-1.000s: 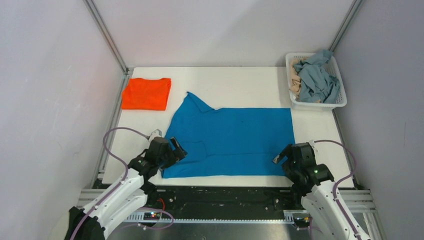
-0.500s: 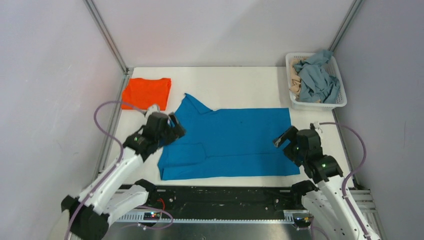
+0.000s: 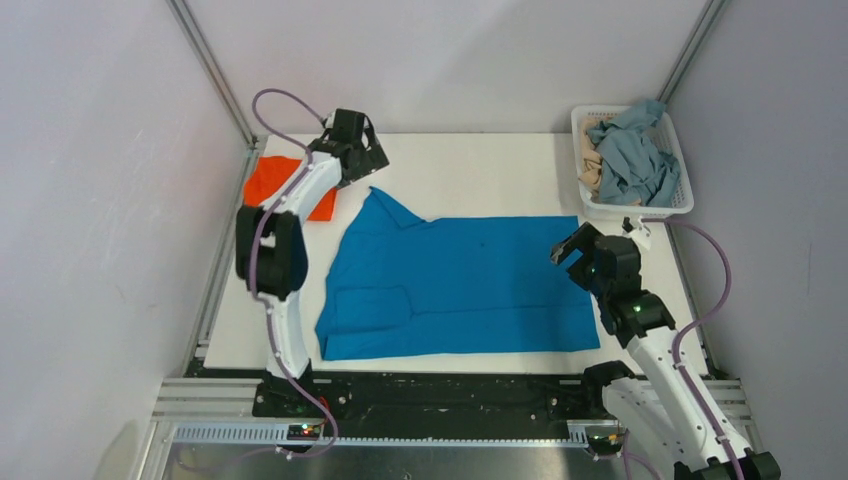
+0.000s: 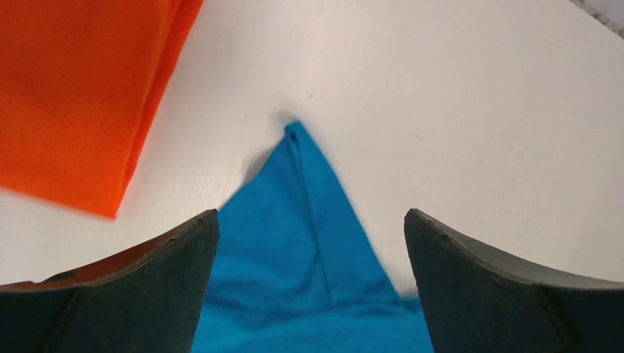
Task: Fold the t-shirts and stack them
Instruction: Grab the side of the flattened tshirt furthest away from the robot with both arms
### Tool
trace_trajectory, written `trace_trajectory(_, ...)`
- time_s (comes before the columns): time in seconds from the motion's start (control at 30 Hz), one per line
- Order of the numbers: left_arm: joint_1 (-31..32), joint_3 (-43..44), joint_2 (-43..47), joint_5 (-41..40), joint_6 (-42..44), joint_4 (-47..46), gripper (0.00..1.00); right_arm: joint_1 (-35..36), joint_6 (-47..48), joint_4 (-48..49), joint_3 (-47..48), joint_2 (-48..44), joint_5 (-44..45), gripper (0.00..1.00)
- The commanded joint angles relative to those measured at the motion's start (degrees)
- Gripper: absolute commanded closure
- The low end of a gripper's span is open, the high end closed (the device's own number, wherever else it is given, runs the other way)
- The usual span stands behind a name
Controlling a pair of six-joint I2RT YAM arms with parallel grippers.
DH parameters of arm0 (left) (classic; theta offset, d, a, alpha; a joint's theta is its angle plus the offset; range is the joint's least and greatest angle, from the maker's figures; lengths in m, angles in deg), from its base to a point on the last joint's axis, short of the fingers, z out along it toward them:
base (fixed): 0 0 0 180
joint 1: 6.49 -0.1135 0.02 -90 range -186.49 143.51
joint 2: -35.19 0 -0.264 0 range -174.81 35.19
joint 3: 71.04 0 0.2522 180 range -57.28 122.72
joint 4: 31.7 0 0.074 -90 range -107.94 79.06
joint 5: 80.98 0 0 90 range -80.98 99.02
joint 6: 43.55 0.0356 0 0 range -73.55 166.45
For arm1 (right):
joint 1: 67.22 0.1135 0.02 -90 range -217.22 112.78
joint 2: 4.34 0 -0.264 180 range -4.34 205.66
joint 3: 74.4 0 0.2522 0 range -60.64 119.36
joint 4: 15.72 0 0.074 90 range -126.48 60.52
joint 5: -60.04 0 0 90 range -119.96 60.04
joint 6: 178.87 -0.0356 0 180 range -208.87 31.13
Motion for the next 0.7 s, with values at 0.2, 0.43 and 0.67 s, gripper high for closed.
trace_trajectory(0.2, -2.0, 19.2, -18.8, 4.9, -1.9, 0.5, 0.0, -1.4, 3.1, 3.3, 0.9, 1.8, 1.4, 0.01)
trace_trajectory(0.43, -2.3, 22.4, -24.9, 8.4, -8.2, 0.4, 0.0, -1.6, 3.2, 3.5, 0.8, 1.9, 0.6, 0.01)
trace_trajectory(0.67, -2.0, 18.3, -24.4, 6.5, -10.7, -0.3, 0.06, -1.9, 3.1, 3.3, 0.7, 1.7, 0.8, 0.01)
